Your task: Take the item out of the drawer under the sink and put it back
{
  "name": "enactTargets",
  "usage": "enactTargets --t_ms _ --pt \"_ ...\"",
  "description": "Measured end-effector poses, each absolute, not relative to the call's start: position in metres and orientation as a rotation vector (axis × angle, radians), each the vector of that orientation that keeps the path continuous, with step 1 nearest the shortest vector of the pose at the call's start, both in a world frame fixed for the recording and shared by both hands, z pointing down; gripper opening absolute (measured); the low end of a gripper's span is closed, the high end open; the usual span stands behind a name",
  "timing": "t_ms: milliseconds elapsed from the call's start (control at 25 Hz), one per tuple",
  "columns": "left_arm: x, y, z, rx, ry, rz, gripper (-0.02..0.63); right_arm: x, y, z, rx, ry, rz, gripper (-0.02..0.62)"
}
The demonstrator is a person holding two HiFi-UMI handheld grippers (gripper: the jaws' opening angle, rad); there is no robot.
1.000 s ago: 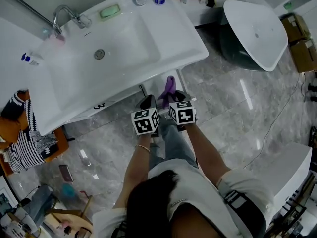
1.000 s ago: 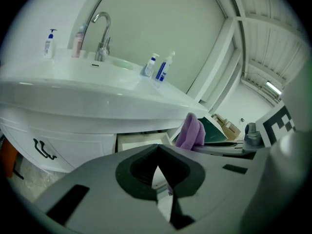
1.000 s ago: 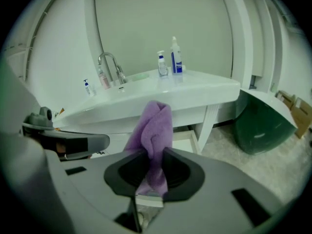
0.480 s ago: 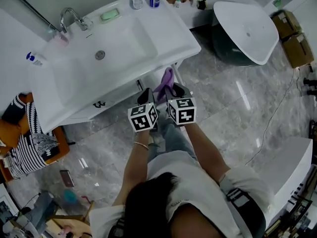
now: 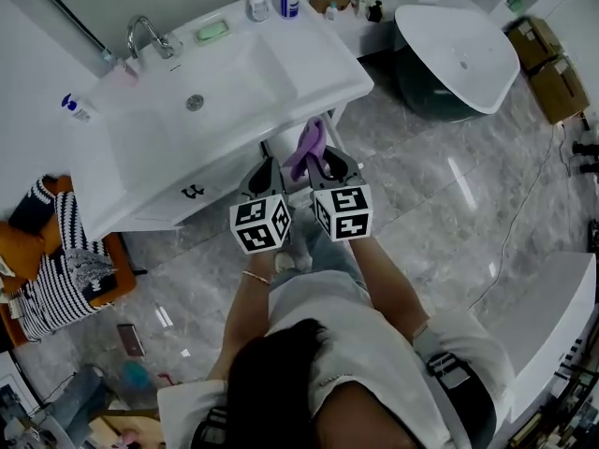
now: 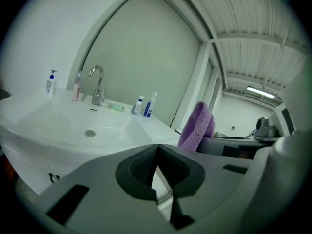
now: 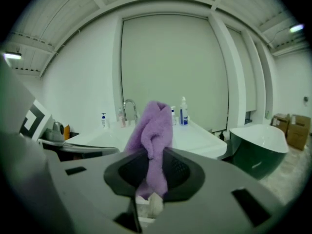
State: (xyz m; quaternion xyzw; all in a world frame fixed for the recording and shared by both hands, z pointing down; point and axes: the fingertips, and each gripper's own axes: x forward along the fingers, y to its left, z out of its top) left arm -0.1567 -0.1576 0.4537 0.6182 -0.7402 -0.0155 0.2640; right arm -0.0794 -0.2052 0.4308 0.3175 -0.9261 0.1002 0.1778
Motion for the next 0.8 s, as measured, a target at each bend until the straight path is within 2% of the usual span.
enactTargets --t_ms 800 --pt "-0.152 -0.139 0.348 1.935 -2.186 -0.074 0.003 -0.077 -0.175 0.339 0.996 -2.782 0.028 0.089"
